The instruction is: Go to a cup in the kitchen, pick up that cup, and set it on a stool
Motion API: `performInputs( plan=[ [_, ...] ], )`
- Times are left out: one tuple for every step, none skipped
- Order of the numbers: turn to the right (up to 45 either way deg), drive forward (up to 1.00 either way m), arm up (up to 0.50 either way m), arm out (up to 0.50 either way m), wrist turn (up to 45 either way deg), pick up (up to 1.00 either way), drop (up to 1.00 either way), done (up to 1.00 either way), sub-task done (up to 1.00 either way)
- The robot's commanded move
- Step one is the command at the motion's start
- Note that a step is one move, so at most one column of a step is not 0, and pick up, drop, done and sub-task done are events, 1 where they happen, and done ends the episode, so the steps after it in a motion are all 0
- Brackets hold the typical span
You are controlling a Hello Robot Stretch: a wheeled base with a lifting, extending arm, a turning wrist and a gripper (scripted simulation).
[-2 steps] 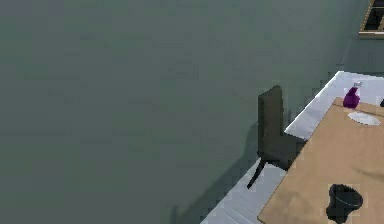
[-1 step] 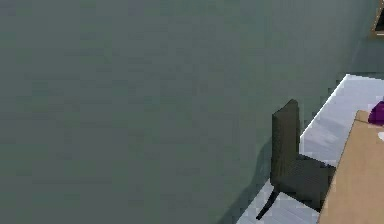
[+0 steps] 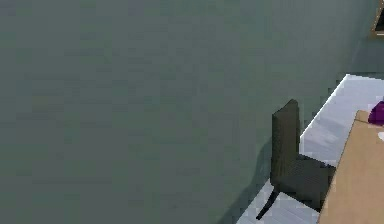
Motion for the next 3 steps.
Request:
performInputs(
  plan=[
    [3.0, 0.00, 0.00, 0.00, 0.0, 0.00, 0.00, 0.00, 0.00],
    [0.0, 0.25, 0.00, 0.00, 0.0, 0.00, 0.00, 0.00, 0.00],
    [-9.0, 0.00, 0.00, 0.00, 0.0, 0.00, 0.00, 0.00, 0.00]
  ],
)
